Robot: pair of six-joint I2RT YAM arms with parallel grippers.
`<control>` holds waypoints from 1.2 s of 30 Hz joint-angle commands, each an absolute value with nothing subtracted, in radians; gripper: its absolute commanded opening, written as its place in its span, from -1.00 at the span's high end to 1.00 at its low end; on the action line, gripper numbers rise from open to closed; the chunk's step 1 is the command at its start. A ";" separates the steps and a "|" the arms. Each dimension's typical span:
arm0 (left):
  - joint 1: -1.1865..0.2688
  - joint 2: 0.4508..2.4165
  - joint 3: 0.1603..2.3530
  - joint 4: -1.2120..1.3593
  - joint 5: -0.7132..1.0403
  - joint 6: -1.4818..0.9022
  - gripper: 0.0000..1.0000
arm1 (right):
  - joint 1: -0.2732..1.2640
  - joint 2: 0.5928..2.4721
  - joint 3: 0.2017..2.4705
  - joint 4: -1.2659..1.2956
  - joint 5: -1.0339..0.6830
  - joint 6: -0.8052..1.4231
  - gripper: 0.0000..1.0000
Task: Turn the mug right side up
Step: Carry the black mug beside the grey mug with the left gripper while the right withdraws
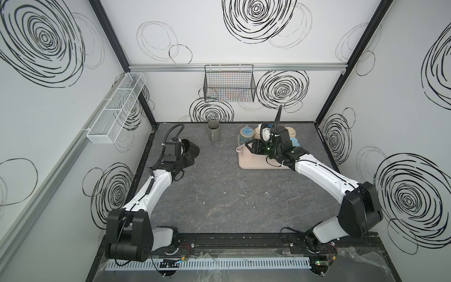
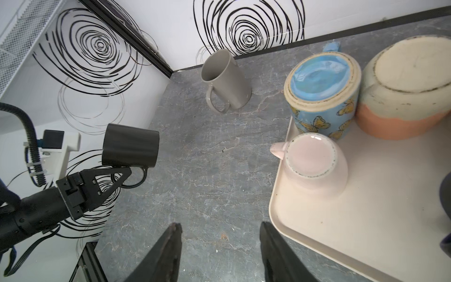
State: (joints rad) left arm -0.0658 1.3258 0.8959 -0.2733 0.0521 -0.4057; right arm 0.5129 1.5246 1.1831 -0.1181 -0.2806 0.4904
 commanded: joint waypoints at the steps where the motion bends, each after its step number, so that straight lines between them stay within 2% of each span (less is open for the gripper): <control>1: -0.091 1.369 0.999 -0.195 -0.076 -0.307 1.00 | 0.482 1.551 1.224 -0.176 -0.285 0.469 -0.11; 12: -0.124 1.647 1.260 -0.206 -0.181 -0.237 1.00 | 0.398 1.553 1.229 -0.226 -0.284 0.456 -0.11; 24: -0.149 1.977 1.618 -0.257 -0.215 -0.211 1.00 | 0.334 1.603 1.270 -0.289 -0.279 0.415 -0.11; 36: -0.165 2.183 1.799 -0.277 -0.215 -0.232 1.00 | 0.328 1.701 1.374 -0.431 -0.098 0.375 -0.09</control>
State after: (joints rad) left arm -0.1574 2.1761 1.7306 -0.3508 -0.1883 -0.2325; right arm 0.3309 1.6752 1.3323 -0.3550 -0.1688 0.3985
